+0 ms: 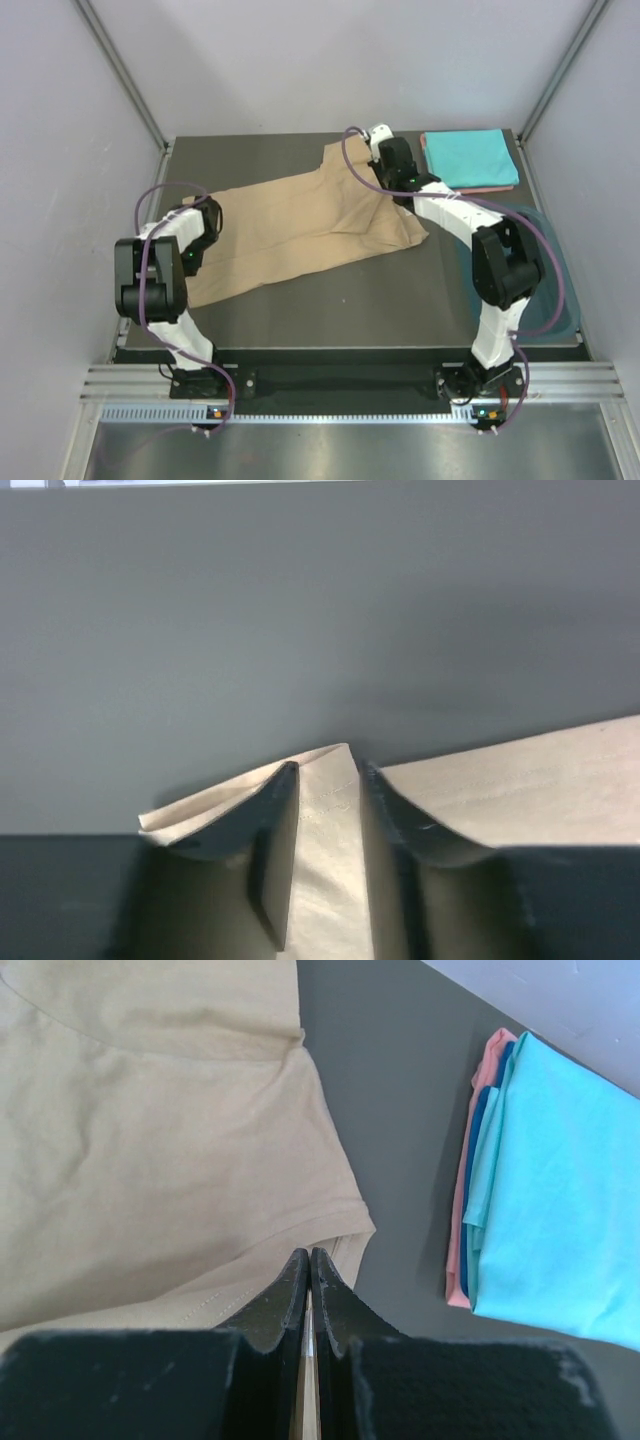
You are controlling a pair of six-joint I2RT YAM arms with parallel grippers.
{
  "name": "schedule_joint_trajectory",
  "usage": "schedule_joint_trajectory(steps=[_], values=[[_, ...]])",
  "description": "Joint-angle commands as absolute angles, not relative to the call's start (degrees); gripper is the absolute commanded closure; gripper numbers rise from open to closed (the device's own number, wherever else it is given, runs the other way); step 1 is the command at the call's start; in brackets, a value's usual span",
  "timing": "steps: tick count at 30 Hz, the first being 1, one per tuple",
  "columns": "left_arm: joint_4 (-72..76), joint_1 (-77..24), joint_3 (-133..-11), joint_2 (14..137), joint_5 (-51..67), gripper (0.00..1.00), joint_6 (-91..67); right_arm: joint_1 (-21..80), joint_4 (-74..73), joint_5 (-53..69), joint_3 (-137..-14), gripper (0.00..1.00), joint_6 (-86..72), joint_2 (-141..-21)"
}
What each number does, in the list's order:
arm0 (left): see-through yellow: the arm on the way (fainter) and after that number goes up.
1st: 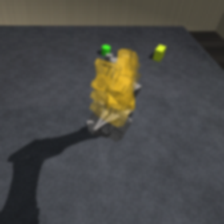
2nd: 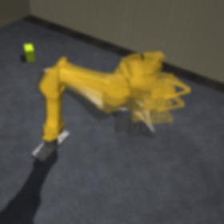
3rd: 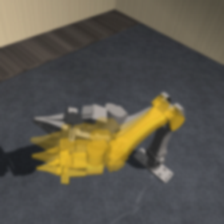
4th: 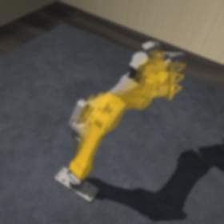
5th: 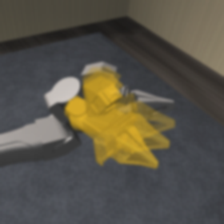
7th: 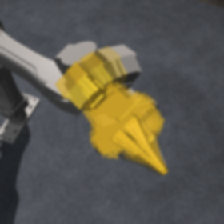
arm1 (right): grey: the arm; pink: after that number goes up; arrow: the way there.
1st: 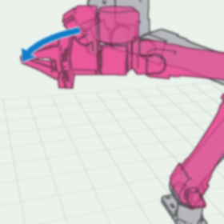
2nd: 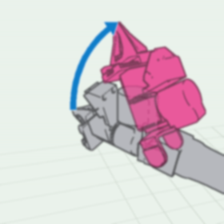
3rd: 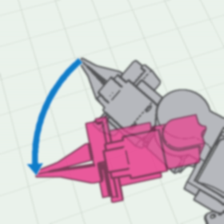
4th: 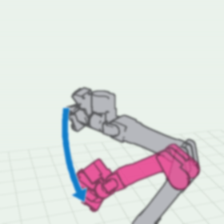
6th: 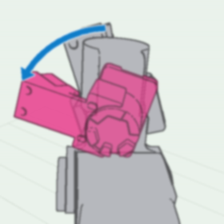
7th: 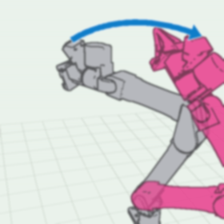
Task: Fold and stack the t-shirts
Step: Fold the tshirt
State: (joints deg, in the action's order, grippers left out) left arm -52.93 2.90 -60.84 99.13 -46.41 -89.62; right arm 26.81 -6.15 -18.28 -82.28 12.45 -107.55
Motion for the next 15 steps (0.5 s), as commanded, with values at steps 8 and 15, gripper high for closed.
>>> schedule_joint_trajectory(steps=[8,15], values=[[-53.61,1.50,-64.95,91.59,-49.04,0.41,-82.70,26.28,-8.52,-12.83,-90.43,1.00,7.91,-111.61],[-49.31,-3.16,-60.12,87.63,-46.93,0.42,-80.59,26.19,-11.95,-10.99,-98.60,1.00,4.66,-118.21]])
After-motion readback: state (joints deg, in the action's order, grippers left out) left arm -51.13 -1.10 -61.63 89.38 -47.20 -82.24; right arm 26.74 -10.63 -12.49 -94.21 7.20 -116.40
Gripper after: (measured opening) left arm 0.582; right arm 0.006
